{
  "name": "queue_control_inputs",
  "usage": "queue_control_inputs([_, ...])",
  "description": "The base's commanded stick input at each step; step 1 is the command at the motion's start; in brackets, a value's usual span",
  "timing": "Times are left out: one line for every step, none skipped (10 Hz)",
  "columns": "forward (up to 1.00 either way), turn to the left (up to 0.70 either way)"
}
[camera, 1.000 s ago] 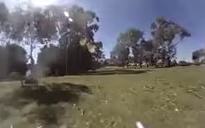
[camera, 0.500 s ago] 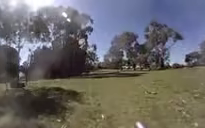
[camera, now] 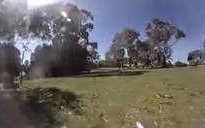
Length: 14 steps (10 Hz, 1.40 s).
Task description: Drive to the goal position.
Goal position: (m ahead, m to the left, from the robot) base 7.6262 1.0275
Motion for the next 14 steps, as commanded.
queue_control_inputs([1.0, 0.0])
queue_control_inputs([1.0, 0.0])
queue_control_inputs([1.0, 0.0])
queue_control_inputs([1.0, 0.0])
queue_control_inputs([1.0, 0.0])
queue_control_inputs([1.0, 0.0])
queue_control_inputs([1.0, 0.0])
queue_control_inputs([1.0, 0.0])
queue_control_inputs([1.0, 0.0])
queue_control_inputs([1.0, 0.0])
queue_control_inputs([1.0, 0.0])
queue_control_inputs([1.0, 0.0])
queue_control_inputs([1.0, 0.0])
queue_control_inputs([1.0, 0.0])
